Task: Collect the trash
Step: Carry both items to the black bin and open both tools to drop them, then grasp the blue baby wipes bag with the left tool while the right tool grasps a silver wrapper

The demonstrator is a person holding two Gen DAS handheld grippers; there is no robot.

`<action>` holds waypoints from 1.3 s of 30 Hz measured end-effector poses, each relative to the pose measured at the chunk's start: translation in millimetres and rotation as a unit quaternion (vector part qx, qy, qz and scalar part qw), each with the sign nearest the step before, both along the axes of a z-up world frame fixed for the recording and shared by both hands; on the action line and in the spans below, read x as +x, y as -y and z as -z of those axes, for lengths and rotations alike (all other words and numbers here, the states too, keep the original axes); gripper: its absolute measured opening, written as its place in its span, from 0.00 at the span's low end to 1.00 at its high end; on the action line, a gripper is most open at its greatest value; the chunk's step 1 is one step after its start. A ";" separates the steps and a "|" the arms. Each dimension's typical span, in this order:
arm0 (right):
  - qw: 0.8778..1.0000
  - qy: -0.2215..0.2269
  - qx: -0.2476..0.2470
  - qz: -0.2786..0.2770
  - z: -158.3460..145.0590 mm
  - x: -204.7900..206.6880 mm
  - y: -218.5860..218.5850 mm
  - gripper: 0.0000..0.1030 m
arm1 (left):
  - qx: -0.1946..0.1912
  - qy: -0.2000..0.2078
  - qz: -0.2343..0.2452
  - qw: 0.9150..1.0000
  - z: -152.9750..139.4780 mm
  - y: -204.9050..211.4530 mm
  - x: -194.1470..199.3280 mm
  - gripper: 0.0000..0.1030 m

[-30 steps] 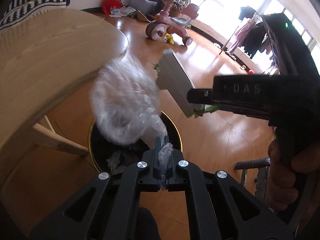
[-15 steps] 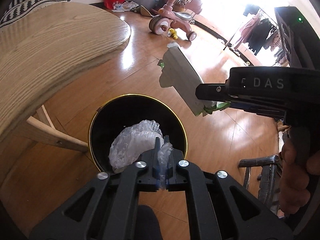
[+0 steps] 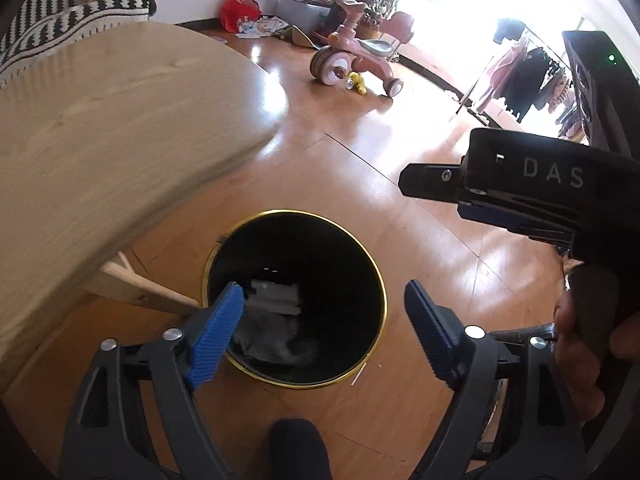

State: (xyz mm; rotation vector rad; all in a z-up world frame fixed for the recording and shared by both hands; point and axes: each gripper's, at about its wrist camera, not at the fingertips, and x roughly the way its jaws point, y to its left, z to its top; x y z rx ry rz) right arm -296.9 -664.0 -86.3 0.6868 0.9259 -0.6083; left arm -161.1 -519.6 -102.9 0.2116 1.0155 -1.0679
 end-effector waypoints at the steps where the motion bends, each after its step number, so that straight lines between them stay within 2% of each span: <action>1: 1.000 0.007 -0.006 -0.007 -6.6 5.1 -5.6 0.70 | -0.002 0.002 -0.002 1.000 -4.8 -7.1 2.7 0.81; 3: 0.999 0.023 -0.020 -0.019 -19.2 14.3 -16.5 0.72 | -0.005 0.012 -0.006 1.000 -15.9 -25.2 8.9 0.85; 7: 0.996 0.051 -0.046 -0.055 -43.0 44.7 -47.6 0.73 | 0.003 0.064 -0.027 0.998 -44.5 -84.9 33.3 0.88; 12: 0.987 0.090 -0.070 -0.111 -70.7 95.8 -102.8 0.79 | 0.027 0.124 -0.093 0.988 -71.6 -181.4 78.1 0.90; 16: 0.977 0.112 -0.087 -0.162 -85.4 137.7 -157.1 0.79 | 0.037 0.143 -0.181 0.972 -84.6 -277.8 120.2 0.90; 19: 0.966 0.125 -0.093 -0.204 -91.7 172.9 -203.1 0.79 | 0.048 0.149 -0.255 0.954 -94.7 -341.0 148.5 0.90; 21: 0.959 0.132 -0.093 -0.232 -92.2 192.7 -233.9 0.79 | 0.047 0.144 -0.301 0.942 -101.1 -382.8 163.3 0.90; 24: 0.950 0.138 -0.084 -0.268 -89.1 219.2 -277.1 0.79 | 0.039 0.131 -0.340 0.930 -103.4 -431.5 174.9 0.91; 26: 0.944 0.141 -0.078 -0.287 -87.3 233.8 -302.2 0.79 | 0.046 0.127 -0.357 0.924 -100.2 -450.4 182.5 0.91; 34: 0.923 0.145 -0.044 -0.354 -72.3 290.4 -390.5 0.79 | 0.082 0.113 -0.379 0.915 -65.3 -479.7 214.1 0.91; 39: 0.914 0.130 -0.030 -0.382 -56.7 319.6 -423.6 0.79 | 0.083 0.105 -0.383 0.914 -51.3 -478.2 231.9 0.91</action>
